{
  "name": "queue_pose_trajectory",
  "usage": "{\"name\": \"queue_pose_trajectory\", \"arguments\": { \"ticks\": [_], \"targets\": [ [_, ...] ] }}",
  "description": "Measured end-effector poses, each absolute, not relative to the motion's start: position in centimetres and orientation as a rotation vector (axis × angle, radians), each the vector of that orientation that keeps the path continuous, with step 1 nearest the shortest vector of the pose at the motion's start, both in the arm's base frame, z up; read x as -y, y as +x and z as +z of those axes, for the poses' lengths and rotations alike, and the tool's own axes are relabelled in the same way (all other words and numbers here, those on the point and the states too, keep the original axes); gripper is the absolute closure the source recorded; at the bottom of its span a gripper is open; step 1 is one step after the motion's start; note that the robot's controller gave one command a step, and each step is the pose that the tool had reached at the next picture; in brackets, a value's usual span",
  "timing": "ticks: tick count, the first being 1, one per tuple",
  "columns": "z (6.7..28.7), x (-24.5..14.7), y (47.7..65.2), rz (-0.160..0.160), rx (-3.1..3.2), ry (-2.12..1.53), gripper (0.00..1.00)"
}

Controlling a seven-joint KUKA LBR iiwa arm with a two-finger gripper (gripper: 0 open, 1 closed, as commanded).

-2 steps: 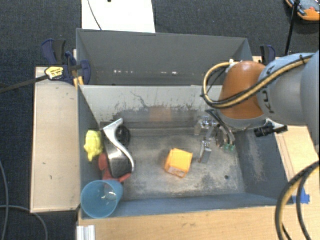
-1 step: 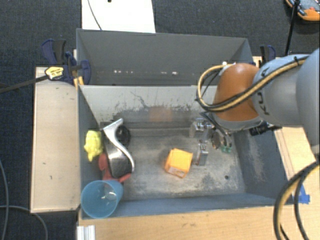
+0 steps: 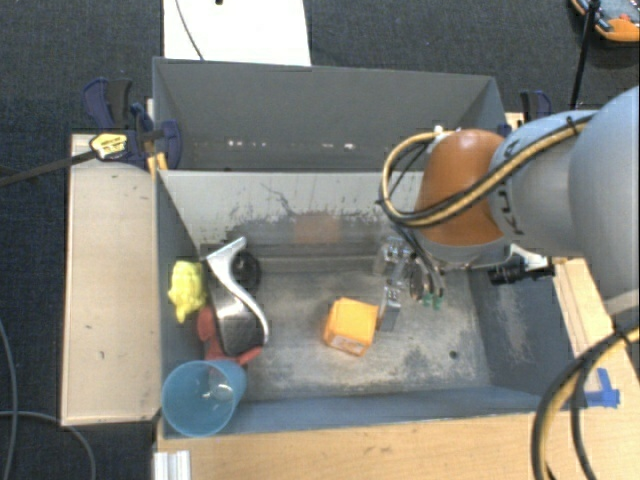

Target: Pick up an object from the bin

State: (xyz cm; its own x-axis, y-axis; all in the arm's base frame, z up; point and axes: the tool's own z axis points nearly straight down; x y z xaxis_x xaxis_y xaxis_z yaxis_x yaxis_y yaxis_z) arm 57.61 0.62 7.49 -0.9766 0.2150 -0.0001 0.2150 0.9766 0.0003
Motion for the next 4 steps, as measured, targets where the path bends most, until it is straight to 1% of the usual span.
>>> {"name": "queue_pose_trajectory", "arguments": {
  "ticks": [1,2,3,4],
  "targets": [
    [7.2,-2.3,56.7,0.000,-3.140,0.060,0.00],
    [7.2,-3.0,56.0,0.001,-3.141,0.014,0.00],
    [7.1,-4.0,55.8,0.000,-3.109,0.444,0.00],
    [7.1,-5.6,54.9,0.000,-3.122,0.353,0.00]
  ]
}}
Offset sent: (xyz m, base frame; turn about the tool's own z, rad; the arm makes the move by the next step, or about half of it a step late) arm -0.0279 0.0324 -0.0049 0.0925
